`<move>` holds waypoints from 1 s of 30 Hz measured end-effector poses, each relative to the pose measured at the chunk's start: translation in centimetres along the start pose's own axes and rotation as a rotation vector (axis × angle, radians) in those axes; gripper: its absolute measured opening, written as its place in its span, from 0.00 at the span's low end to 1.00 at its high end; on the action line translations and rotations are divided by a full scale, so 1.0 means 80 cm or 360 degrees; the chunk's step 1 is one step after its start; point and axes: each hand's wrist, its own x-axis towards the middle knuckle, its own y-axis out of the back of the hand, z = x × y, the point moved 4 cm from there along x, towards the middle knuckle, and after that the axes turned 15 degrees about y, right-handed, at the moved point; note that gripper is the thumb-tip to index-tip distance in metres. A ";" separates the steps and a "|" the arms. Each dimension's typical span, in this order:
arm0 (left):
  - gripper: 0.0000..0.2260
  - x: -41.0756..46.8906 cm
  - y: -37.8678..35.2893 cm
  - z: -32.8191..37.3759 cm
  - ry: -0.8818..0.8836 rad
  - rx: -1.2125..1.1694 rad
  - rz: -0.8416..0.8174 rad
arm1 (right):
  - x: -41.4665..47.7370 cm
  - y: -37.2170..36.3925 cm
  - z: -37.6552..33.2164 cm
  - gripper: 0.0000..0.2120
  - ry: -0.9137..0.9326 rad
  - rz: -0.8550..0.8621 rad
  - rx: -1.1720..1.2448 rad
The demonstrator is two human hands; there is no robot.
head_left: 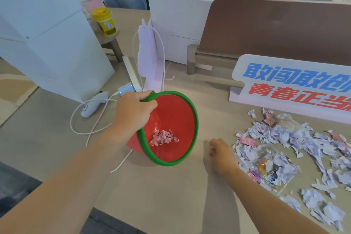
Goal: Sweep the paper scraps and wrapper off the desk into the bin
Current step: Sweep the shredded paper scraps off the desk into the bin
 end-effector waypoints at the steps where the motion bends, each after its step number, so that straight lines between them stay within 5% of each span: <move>1: 0.14 0.000 0.001 0.000 0.0001 0.0007 0.0000 | 0.003 0.012 0.003 0.06 -0.0155 0.0143 0.0197; 3: 0.14 -0.001 0.006 0.000 0.0002 0.0030 0.0010 | 0.008 0.044 -0.003 0.06 -0.0366 0.0412 0.0501; 7: 0.09 -0.003 0.016 -0.005 0.0006 0.0144 0.0034 | 0.023 0.108 -0.078 0.06 -0.0178 0.0633 0.0818; 11: 0.10 -0.004 0.026 -0.014 0.0024 0.0087 0.0006 | 0.036 0.078 -0.179 0.03 0.0074 0.0286 0.1084; 15: 0.12 -0.008 0.028 -0.020 0.0046 0.0062 -0.0015 | 0.044 0.008 -0.230 0.05 0.0303 -0.0156 0.0617; 19: 0.17 -0.012 0.027 -0.022 0.0062 0.0060 -0.0008 | 0.034 -0.015 -0.235 0.07 0.0467 -0.0291 0.0257; 23: 0.15 -0.019 0.021 -0.018 0.0020 0.0047 -0.0053 | 0.022 0.003 -0.220 0.06 0.0510 -0.0070 0.0279; 27: 0.10 -0.027 0.007 -0.002 -0.0058 0.0114 -0.0120 | -0.012 0.048 -0.137 0.08 0.0311 0.0736 0.0292; 30: 0.11 -0.024 -0.007 0.001 -0.0058 0.0074 -0.0132 | -0.040 0.037 -0.048 0.12 -0.0148 0.0473 0.0064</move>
